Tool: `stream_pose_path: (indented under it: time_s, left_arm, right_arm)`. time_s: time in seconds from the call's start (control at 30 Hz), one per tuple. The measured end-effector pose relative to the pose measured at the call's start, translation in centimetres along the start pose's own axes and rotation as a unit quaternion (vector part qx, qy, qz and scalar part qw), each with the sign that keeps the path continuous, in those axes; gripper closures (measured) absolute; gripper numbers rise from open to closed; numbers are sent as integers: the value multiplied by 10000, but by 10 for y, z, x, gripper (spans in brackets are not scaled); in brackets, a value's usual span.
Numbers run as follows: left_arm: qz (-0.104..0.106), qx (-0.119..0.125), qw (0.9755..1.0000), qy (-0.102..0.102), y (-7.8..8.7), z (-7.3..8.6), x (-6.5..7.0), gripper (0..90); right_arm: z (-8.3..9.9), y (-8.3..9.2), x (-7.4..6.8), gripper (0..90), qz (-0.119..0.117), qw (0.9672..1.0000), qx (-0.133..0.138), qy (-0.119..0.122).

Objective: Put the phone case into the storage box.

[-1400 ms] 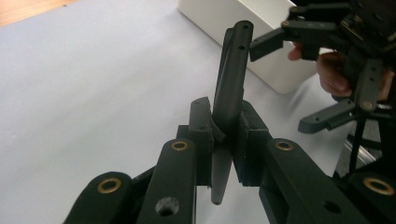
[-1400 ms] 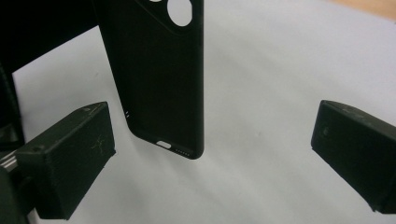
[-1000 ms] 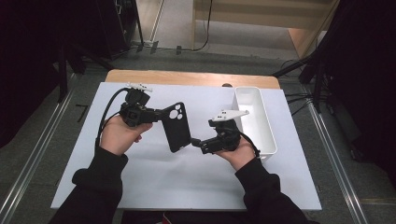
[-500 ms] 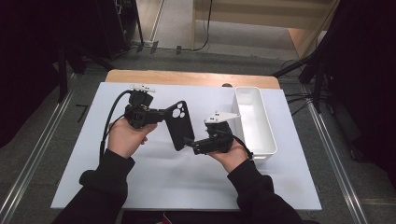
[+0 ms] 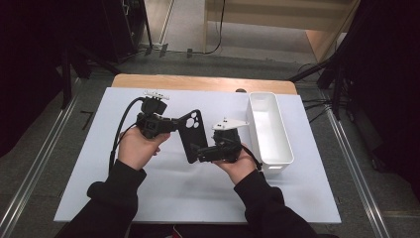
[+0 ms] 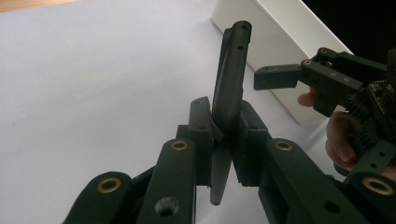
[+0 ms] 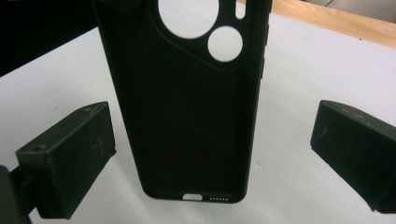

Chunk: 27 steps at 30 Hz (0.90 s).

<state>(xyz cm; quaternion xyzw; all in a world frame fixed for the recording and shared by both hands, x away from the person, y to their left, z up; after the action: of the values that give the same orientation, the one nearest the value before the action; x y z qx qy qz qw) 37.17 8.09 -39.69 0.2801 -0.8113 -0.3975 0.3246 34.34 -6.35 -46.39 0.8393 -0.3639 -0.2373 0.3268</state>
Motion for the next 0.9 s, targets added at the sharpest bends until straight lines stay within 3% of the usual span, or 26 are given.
stream_pose_path:
  time_s: [0.13,0.3,0.53,0.9]
  left_arm:
    - [69,8,10000,42,-2,0,2,791]
    - [61,-41,10000,16,-4,0,3,792]
    - [340,10,9993,151,-7,1,8,791]
    - [265,-20,9996,45,-13,4,20,790]
  right_arm:
    - [-4,0,-2,0,170,9998,31,-16]
    - [-6,0,-4,0,126,9999,71,-75]
    - [-11,-1,-7,0,102,9999,82,-53]
    - [-18,-3,-10,0,141,9997,201,-8]
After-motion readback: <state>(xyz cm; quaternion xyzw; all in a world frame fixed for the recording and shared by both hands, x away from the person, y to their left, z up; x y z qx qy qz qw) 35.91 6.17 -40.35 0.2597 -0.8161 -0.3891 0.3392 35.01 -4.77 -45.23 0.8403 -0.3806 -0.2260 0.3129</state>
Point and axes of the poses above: each handheld gripper's, and its own axes: y roughly backward along the jaws, z roughly out of its underside, x roughly to its right, the point moved 6 cm from there along -y, roughly forward along the jaws, and after that the axes turned 13 degrees about -x, right-handed, at the moved point
